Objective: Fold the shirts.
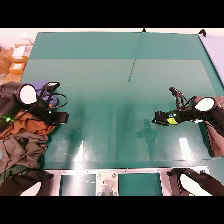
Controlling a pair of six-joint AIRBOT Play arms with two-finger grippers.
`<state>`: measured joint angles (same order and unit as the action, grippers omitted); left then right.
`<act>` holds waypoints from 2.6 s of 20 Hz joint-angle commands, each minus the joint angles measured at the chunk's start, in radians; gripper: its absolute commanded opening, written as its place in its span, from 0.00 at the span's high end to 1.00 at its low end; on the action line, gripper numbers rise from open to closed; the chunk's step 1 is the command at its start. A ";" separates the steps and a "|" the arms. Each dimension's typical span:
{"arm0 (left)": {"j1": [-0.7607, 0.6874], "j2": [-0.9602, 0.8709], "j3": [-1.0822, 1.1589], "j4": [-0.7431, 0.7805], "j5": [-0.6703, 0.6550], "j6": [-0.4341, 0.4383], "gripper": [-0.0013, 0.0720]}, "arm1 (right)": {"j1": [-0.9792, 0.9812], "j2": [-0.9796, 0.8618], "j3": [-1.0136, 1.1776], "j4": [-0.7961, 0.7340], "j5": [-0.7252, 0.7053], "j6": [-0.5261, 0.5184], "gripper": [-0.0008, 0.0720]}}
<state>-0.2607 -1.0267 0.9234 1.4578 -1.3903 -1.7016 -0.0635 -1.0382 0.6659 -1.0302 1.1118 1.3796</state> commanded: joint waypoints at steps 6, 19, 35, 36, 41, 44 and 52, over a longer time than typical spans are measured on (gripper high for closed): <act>0.000 0.001 0.000 0.000 0.000 0.000 0.94 | 0.000 0.000 0.000 0.000 0.000 0.000 0.97; 0.003 -0.001 0.011 0.011 0.269 0.019 0.94 | 0.000 0.000 0.000 0.001 -0.003 0.000 0.97; 0.591 -0.600 0.335 0.141 0.601 0.080 0.00 | 0.000 0.000 0.000 0.008 -0.046 0.001 0.28; 0.591 -0.619 0.335 0.122 0.602 0.080 0.01 | 0.000 0.000 0.000 0.008 -0.046 0.001 0.28; 0.591 -0.623 0.416 0.002 0.502 0.214 0.94 | 0.000 0.000 0.001 0.009 -0.046 0.001 0.29; 0.577 -0.622 0.583 -0.251 0.359 0.308 0.94 | -0.001 0.000 0.001 0.008 -0.045 0.000 0.32; 0.066 -0.502 0.688 -0.433 0.202 0.285 0.94 | -0.032 0.000 0.055 0.009 -0.035 0.001 0.42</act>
<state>-0.0143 -1.5562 1.5921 1.1301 -1.1431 -1.4143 -0.0780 -1.0382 0.6945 -1.0218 1.0672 1.3808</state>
